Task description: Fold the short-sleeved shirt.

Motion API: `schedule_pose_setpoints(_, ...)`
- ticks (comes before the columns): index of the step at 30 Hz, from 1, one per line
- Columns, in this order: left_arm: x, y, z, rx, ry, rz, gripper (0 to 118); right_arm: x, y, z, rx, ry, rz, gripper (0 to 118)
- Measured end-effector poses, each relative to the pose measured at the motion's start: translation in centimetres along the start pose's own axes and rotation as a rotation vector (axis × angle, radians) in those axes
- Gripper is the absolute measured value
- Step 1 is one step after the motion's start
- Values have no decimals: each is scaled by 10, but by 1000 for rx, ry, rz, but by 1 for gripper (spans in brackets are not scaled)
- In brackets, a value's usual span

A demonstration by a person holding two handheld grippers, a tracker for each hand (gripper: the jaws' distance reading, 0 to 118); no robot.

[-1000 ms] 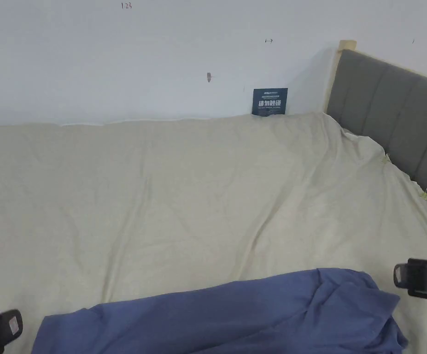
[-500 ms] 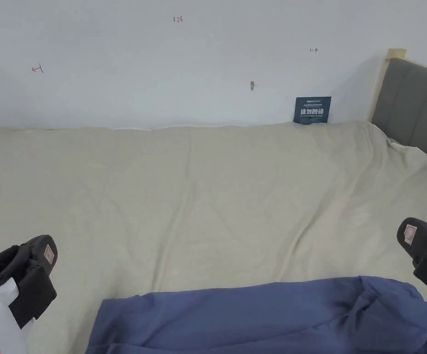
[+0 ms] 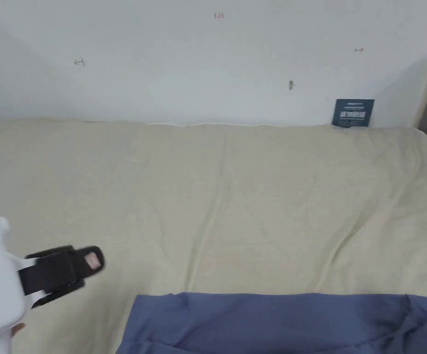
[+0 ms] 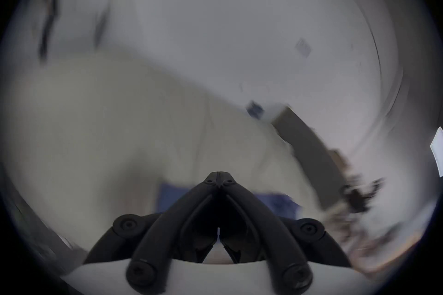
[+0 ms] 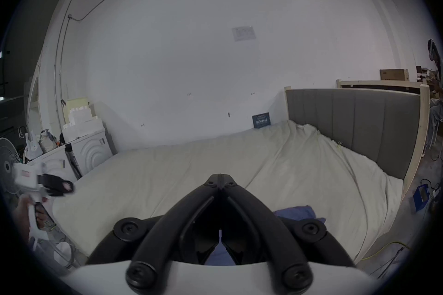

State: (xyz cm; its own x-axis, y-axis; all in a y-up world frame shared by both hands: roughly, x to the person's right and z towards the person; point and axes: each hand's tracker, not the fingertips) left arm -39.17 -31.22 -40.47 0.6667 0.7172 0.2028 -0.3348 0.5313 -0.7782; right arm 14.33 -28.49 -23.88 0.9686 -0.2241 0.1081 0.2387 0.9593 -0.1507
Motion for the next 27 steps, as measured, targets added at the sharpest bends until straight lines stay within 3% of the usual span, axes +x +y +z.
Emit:
schedule_pose_setpoints(2,-49,9,-33,-165,6,132,0,-7,-1,-4,-69,14,-33,0)
schedule_pose_setpoints(4,-77,11,-58,-213,102,119,0,-10,-4,-11,-118,31,-66,0)
schedule_pose_setpoints(5,-92,15,-67,-230,140,99,6,-11,-6,-15,-142,39,-81,0)
schedule_pose_setpoints(7,-112,13,-86,-289,158,96,74,-19,-5,-20,-163,37,-71,0)
schedule_pose_setpoints(8,-124,14,-96,-320,132,126,101,-22,-7,-24,-175,38,-59,0)
schedule_pose_setpoints(9,-135,13,-101,-322,89,173,116,-26,-7,-27,-190,42,-36,0)
schedule_pose_setpoints(13,-152,5,-120,-395,-118,325,116,-39,-11,-39,-228,50,4,0)
schedule_pose_setpoints(20,-178,-5,-165,-512,-281,347,116,-52,-14,-57,-270,81,11,0)
schedule_pose_setpoints(27,-161,-11,-194,-561,-298,294,116,-47,-19,-66,-304,78,-10,0)
